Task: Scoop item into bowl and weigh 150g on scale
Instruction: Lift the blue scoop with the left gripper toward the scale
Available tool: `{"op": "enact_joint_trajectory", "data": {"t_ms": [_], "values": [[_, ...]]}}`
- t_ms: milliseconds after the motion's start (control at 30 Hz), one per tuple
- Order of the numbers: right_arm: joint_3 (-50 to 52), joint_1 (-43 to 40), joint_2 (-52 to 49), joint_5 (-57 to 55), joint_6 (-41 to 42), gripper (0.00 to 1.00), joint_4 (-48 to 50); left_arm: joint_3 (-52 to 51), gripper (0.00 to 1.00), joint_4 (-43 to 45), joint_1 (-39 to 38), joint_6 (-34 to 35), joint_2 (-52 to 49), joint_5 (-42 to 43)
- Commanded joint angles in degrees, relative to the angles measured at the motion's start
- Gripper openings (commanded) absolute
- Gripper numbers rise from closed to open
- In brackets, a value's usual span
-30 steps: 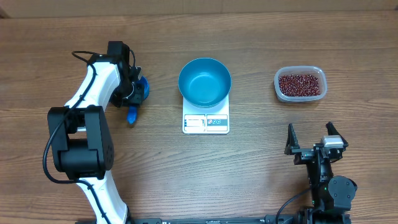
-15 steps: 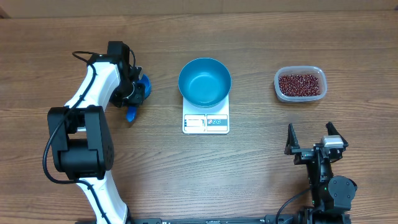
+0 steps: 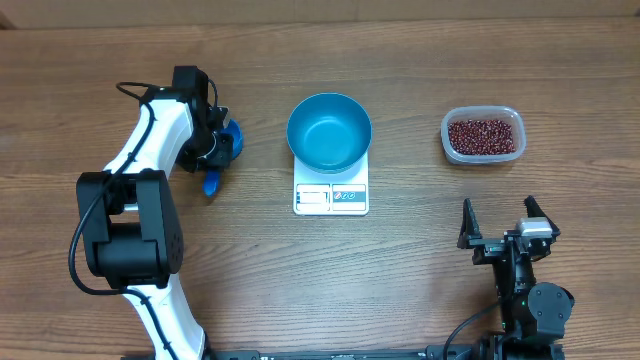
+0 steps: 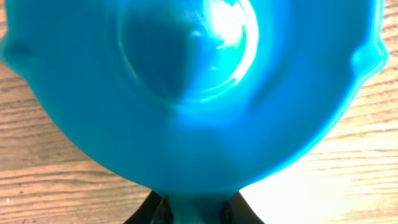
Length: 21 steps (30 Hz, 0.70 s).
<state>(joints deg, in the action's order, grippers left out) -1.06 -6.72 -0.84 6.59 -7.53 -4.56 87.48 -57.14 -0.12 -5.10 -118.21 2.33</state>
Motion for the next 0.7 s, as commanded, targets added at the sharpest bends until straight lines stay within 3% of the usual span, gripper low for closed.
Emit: {"op": "enact_joint_trajectory", "data": {"t_ms": [0,433,533,667], "values": [[0.59,-0.11,0.68,-0.26,-0.04,1.00,0.17,4.39,0.04,-1.73,0.09,-0.90,-0.07,1.92],[0.59,-0.11,0.68,-0.26,-0.04,1.00,0.17,24.26,0.04,-15.17,0.09,2.25,-0.04,2.21],[0.59,-0.11,0.68,-0.26,-0.04,1.00,0.20,29.42,0.04,-17.44,0.09,6.67,-0.04,2.25],[0.59,-0.11,0.68,-0.26,-0.04,1.00,0.17,36.00,0.04,-19.87,0.09,18.51,-0.04,4.94]]}}
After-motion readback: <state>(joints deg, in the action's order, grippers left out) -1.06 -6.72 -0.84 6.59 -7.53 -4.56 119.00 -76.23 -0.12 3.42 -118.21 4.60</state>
